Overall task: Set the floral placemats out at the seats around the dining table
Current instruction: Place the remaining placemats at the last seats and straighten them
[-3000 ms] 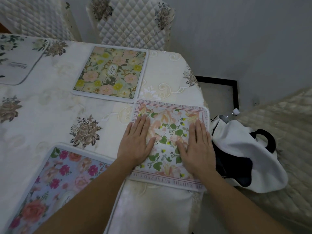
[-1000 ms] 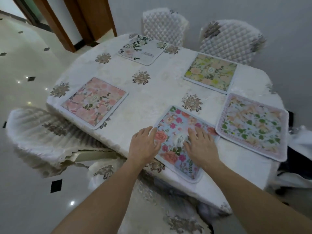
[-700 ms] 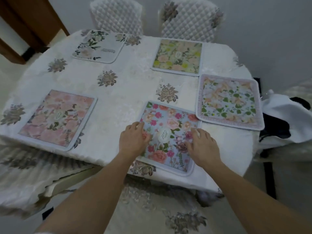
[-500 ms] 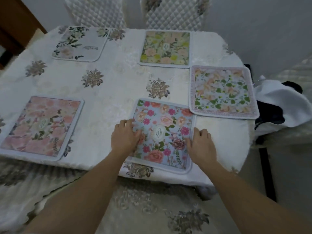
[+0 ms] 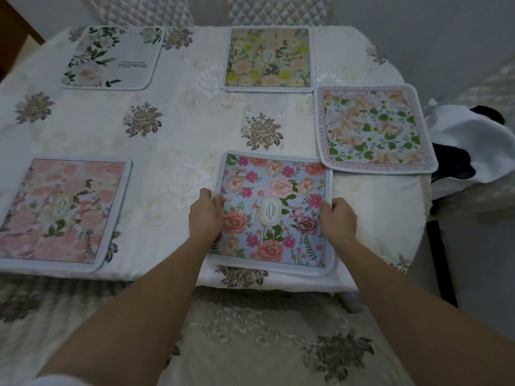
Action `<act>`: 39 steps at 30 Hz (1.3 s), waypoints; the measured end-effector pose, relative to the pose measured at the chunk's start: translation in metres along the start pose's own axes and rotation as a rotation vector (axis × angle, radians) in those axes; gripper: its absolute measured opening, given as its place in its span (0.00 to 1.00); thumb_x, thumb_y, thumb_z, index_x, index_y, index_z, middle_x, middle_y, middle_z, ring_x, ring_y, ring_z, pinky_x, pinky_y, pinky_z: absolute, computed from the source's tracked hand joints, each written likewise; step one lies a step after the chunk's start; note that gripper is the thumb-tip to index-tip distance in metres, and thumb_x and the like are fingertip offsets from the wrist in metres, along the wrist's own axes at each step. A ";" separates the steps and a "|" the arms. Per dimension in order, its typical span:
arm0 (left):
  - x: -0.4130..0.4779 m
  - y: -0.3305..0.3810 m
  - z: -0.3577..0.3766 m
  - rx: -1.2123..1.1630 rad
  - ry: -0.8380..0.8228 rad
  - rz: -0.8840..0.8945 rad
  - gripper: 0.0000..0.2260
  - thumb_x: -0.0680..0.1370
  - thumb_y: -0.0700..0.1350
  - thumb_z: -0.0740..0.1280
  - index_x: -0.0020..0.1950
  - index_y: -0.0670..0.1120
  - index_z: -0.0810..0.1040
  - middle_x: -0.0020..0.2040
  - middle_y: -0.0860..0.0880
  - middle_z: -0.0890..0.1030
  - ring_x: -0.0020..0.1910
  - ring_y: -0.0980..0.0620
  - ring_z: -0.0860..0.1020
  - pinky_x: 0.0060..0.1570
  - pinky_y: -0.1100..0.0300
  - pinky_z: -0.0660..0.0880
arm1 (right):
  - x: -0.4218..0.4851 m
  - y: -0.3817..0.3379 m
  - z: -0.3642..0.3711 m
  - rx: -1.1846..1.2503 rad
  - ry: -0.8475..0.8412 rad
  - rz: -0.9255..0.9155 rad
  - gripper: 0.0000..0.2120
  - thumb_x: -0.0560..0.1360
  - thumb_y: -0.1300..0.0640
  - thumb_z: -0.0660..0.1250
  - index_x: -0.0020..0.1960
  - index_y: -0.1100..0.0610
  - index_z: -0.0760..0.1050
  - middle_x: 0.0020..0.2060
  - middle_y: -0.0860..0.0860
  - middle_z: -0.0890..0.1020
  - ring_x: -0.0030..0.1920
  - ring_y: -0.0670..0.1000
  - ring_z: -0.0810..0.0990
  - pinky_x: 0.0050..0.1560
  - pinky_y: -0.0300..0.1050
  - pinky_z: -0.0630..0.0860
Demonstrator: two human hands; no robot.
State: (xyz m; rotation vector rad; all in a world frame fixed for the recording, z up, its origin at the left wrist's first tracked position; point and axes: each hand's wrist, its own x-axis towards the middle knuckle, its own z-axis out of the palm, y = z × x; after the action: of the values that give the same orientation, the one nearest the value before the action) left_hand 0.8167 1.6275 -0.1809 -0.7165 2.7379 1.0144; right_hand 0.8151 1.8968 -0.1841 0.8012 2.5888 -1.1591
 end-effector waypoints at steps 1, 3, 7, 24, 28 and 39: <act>-0.002 -0.001 -0.002 -0.018 0.000 -0.002 0.11 0.83 0.49 0.57 0.47 0.42 0.66 0.38 0.46 0.75 0.37 0.44 0.75 0.32 0.53 0.70 | -0.002 -0.002 0.002 0.034 -0.004 0.024 0.14 0.81 0.53 0.58 0.52 0.64 0.74 0.47 0.59 0.79 0.46 0.59 0.77 0.44 0.50 0.74; -0.008 -0.004 -0.007 -0.038 0.000 -0.005 0.11 0.83 0.49 0.56 0.47 0.42 0.66 0.37 0.47 0.74 0.35 0.46 0.74 0.30 0.55 0.67 | -0.009 -0.004 0.005 0.101 -0.013 0.068 0.15 0.82 0.53 0.57 0.54 0.64 0.73 0.48 0.58 0.78 0.46 0.58 0.77 0.44 0.48 0.72; -0.021 -0.011 -0.018 -0.050 -0.003 -0.020 0.11 0.84 0.49 0.55 0.47 0.43 0.66 0.38 0.48 0.74 0.35 0.49 0.74 0.29 0.56 0.67 | -0.021 -0.005 0.010 0.173 -0.059 0.074 0.14 0.82 0.51 0.57 0.54 0.62 0.73 0.47 0.57 0.79 0.45 0.56 0.78 0.43 0.47 0.74; -0.025 -0.029 -0.041 -0.115 0.005 0.005 0.13 0.84 0.51 0.54 0.49 0.42 0.68 0.39 0.50 0.74 0.36 0.53 0.74 0.30 0.57 0.67 | -0.040 -0.026 0.016 0.139 -0.010 0.053 0.14 0.82 0.51 0.57 0.54 0.61 0.73 0.46 0.56 0.78 0.42 0.54 0.76 0.36 0.44 0.69; -0.017 -0.018 -0.039 -0.122 -0.043 0.064 0.13 0.84 0.50 0.54 0.48 0.42 0.67 0.38 0.50 0.73 0.34 0.55 0.72 0.29 0.58 0.65 | -0.039 -0.025 0.005 0.113 0.054 0.055 0.14 0.82 0.51 0.57 0.54 0.62 0.72 0.46 0.56 0.77 0.43 0.55 0.75 0.39 0.45 0.69; -0.012 -0.035 -0.020 -0.068 -0.118 0.039 0.13 0.84 0.52 0.55 0.48 0.43 0.68 0.40 0.47 0.76 0.38 0.49 0.75 0.34 0.56 0.69 | -0.035 -0.004 0.011 0.100 0.026 0.073 0.16 0.82 0.50 0.56 0.57 0.63 0.72 0.48 0.57 0.78 0.47 0.57 0.76 0.43 0.48 0.71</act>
State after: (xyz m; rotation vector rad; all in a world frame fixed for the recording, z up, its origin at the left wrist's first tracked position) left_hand 0.8448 1.5965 -0.1825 -0.5952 2.6376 1.1258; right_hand 0.8413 1.8727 -0.1759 0.9298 2.5158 -1.2733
